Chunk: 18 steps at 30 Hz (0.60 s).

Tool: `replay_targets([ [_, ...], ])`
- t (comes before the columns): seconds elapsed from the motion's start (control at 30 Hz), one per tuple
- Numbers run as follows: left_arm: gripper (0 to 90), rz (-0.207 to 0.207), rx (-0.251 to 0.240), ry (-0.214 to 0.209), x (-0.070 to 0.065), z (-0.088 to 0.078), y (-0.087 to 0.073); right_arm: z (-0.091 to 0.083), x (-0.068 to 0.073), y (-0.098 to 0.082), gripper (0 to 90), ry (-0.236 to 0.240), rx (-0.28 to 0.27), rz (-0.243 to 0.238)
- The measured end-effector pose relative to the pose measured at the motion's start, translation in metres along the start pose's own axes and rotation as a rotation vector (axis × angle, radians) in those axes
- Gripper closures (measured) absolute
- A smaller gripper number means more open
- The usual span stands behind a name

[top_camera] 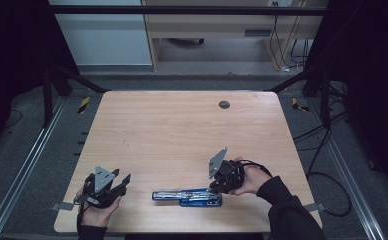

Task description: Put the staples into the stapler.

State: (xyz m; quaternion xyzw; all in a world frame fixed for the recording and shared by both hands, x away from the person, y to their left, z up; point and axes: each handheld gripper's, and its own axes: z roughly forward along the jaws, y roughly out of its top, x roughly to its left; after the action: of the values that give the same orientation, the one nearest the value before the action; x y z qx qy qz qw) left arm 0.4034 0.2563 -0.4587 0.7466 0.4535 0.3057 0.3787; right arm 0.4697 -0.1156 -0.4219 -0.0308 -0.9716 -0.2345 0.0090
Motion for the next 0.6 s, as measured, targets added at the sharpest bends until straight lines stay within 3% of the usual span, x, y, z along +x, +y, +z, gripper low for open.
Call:
replay_targets([
  [0.6,54.4,0.001,0.002,0.002,0.0004,0.0002,0.0000,0.0069,-0.0027,-0.0013,78.1,0.019,0.041,-0.017],
])
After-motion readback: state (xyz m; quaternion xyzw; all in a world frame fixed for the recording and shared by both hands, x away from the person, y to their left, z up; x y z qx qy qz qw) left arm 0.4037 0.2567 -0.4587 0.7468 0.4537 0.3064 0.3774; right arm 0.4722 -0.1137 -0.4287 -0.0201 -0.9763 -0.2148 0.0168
